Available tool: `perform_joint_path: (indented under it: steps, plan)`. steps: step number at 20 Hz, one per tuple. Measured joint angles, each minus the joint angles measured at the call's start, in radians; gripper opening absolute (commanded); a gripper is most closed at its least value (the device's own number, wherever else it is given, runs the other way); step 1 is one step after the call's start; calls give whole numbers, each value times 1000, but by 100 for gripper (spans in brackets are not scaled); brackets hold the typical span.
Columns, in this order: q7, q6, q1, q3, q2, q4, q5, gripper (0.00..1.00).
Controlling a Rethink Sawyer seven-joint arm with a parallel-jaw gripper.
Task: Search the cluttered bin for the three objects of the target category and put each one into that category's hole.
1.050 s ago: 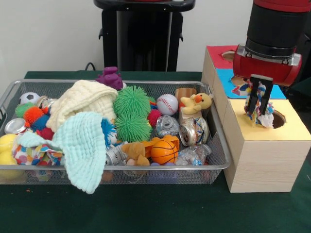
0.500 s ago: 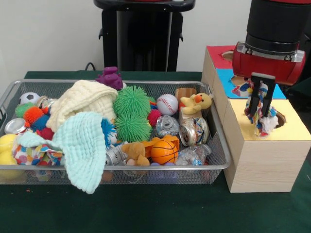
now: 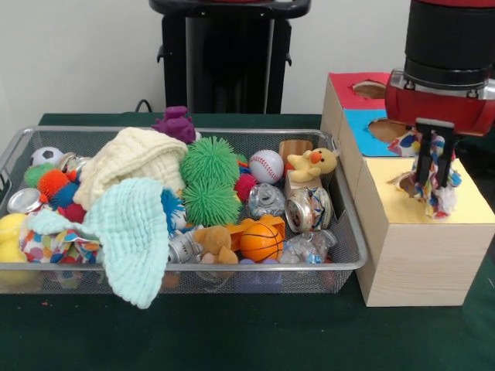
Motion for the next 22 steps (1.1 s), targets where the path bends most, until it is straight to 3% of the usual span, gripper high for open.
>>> perform_joint_path:
  steps: [7,13,22]
  plan:
    - [0,0,-14,40,40,6,58,0]
    - [0,-1,-15,44,75,5,62,0]
    - [0,3,27,-9,85,-12,60,0]
